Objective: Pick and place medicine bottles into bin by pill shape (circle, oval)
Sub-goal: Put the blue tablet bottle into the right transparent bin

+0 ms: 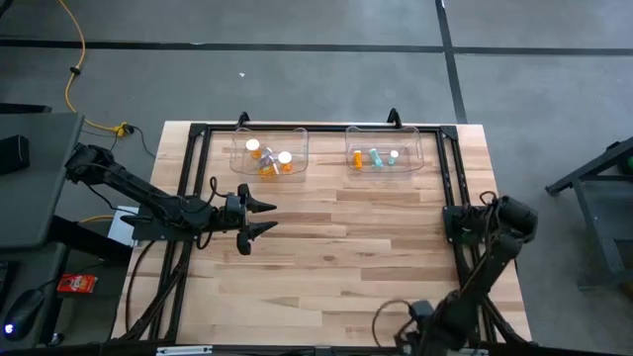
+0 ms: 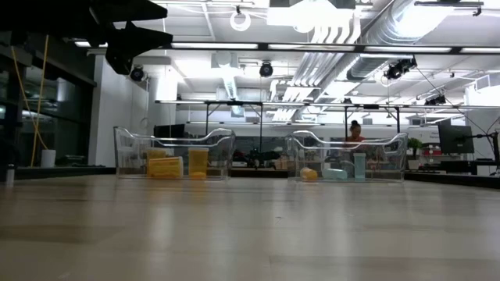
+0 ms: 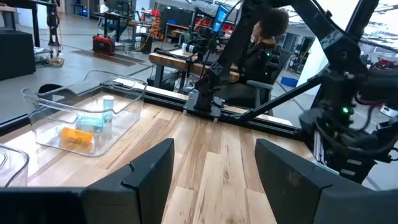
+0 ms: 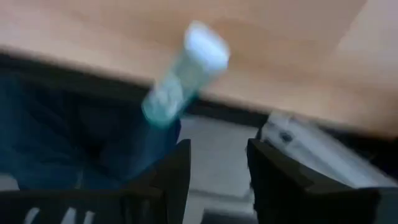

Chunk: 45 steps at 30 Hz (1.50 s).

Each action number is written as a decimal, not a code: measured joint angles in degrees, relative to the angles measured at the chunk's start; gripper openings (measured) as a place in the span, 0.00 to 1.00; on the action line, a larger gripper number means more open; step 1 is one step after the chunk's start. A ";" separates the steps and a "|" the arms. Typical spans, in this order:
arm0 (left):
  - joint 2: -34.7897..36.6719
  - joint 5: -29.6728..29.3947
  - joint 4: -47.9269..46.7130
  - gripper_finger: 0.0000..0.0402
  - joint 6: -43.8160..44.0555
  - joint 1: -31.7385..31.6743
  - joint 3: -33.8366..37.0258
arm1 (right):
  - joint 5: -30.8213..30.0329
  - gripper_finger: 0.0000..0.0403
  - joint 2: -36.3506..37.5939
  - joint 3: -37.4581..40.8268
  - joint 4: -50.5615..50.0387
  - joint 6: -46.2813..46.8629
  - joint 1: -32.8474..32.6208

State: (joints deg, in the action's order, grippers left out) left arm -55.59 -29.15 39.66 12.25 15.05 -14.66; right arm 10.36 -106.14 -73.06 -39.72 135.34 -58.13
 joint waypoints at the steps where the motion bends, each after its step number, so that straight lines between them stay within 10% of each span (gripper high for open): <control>1: 0.00 0.00 0.00 0.53 0.00 -0.01 0.00 | 0.89 0.37 -0.81 0.00 2.04 0.29 -0.35; 13: 0.00 0.00 0.02 0.53 0.13 0.00 -0.02 | -4.31 0.38 -3.81 -7.24 -6.68 -1.76 -0.83; 26: 0.01 0.00 -0.66 0.53 0.17 0.00 0.00 | -5.57 0.65 -6.10 -7.67 -7.02 -1.89 -0.28; 45: 0.00 -0.08 -0.81 0.53 0.17 0.00 -0.02 | -5.11 0.62 -10.50 -7.67 -7.89 -1.83 0.74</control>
State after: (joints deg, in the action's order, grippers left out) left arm -55.59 -29.23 38.85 12.42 15.05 -14.68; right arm 5.26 -116.64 -80.73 -47.60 133.51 -57.39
